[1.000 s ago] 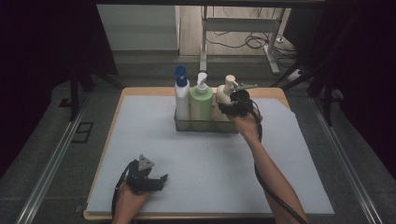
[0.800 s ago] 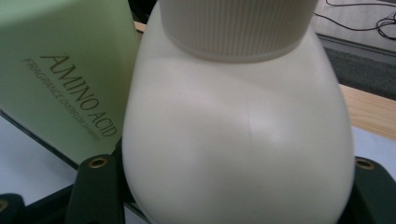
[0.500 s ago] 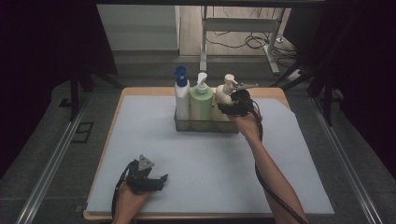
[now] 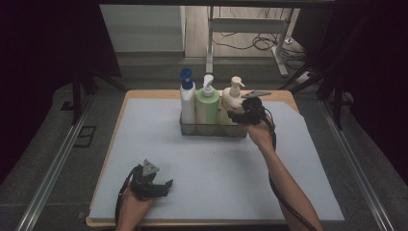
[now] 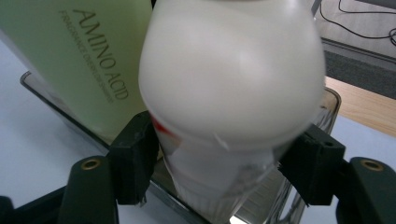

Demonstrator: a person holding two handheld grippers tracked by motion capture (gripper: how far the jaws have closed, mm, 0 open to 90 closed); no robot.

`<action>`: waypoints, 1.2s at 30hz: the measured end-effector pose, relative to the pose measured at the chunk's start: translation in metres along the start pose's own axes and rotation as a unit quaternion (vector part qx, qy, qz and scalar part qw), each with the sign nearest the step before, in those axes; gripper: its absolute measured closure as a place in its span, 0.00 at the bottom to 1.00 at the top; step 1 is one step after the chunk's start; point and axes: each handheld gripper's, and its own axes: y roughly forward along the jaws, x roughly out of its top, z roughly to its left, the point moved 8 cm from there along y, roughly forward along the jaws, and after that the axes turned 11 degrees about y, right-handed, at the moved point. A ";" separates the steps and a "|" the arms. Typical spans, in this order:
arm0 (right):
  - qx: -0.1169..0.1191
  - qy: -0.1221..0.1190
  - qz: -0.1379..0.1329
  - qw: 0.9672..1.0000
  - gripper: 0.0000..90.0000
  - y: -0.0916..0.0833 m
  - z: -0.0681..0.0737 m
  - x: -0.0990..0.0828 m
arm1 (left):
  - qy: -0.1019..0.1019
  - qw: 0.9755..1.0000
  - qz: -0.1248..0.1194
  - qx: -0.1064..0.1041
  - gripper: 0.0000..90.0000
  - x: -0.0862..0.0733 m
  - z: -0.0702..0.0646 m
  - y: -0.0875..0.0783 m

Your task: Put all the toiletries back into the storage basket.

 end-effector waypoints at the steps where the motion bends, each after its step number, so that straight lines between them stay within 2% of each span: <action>1: 0.001 0.001 0.000 1.000 0.39 -0.001 -0.001 -0.001 | 0.000 1.000 0.000 0.000 0.14 0.000 0.000 0.000; 11: 0.025 0.016 0.005 1.000 0.46 -0.017 -0.006 -0.015 | 0.000 1.000 0.000 0.000 0.14 0.000 0.000 0.000; 14: 0.025 0.016 0.006 1.000 0.48 -0.023 -0.009 -0.019 | 0.000 1.000 0.000 0.000 0.14 0.000 0.000 0.000; 21: 0.011 0.018 0.007 1.000 0.66 -0.030 -0.021 -0.025 | 0.000 1.000 0.000 0.000 0.14 0.000 0.000 0.000; 24: 0.000 0.017 0.005 1.000 0.77 -0.029 -0.026 -0.023 | 0.000 1.000 0.000 0.000 0.14 0.000 0.000 0.000; 29: -0.007 0.033 -0.001 0.999 0.94 -0.023 -0.033 -0.016 | 0.000 1.000 0.000 0.000 0.14 0.000 0.000 0.000; 31: -0.012 0.031 0.000 0.999 0.99 -0.018 -0.035 -0.014 | 0.000 1.000 0.000 0.000 0.14 0.000 0.000 0.000; 36: -0.018 0.035 0.008 0.999 0.99 -0.005 -0.036 -0.012 | 0.000 1.000 0.000 0.000 0.14 0.000 0.000 0.000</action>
